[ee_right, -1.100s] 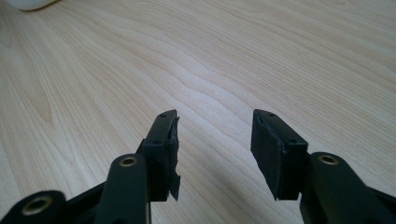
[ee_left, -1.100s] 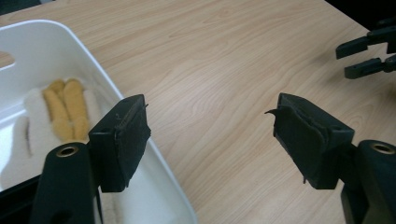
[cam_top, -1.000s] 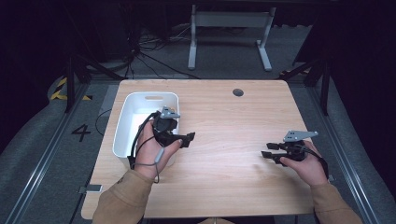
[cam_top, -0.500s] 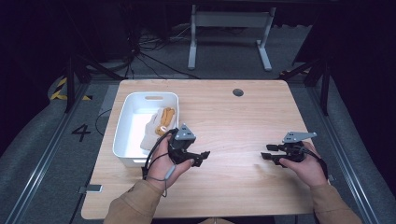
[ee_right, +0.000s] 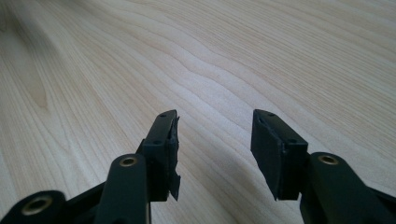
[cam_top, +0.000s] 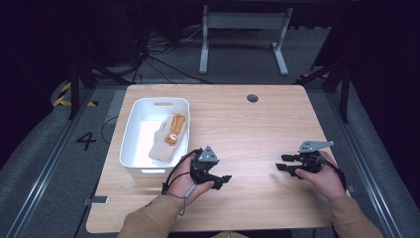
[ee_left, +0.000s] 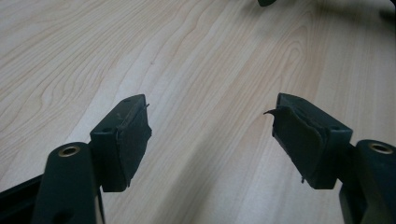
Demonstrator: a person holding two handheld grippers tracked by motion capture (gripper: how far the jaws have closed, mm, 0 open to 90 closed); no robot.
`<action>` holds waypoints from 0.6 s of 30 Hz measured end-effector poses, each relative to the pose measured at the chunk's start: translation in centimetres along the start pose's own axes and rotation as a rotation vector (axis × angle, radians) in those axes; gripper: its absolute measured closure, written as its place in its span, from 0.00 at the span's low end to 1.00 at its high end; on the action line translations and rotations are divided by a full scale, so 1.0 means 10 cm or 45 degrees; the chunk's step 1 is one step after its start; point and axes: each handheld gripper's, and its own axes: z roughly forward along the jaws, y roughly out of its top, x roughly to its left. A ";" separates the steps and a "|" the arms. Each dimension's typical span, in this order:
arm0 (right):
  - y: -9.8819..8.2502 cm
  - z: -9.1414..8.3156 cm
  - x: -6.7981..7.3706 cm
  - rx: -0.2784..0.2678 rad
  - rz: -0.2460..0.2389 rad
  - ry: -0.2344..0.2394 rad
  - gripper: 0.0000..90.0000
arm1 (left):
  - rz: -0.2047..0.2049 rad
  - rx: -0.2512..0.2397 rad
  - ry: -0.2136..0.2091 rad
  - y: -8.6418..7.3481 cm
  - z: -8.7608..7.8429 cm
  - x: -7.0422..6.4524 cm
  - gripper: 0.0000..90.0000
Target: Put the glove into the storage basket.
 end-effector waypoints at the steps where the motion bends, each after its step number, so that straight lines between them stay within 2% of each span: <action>1: 0.00 0.00 0.00 0.001 0.000 0.000 0.58 | 0.005 -0.005 -0.011 -0.02 0.02 0.01 0.31; 3: -0.01 0.02 0.00 0.004 0.001 0.003 0.58 | 0.003 -0.021 -0.033 -0.05 0.07 0.02 0.31; 8: -0.02 0.03 -0.01 0.015 0.001 0.005 0.58 | 0.025 0.050 -0.014 -0.12 0.15 0.03 0.29; 10: -0.03 0.03 -0.01 0.016 0.008 0.003 0.58 | 0.011 0.061 -0.020 -0.15 0.18 0.04 0.29; 18: -0.04 0.04 -0.03 0.021 0.009 0.000 0.57 | 0.024 0.095 -0.038 -0.17 0.22 0.02 0.29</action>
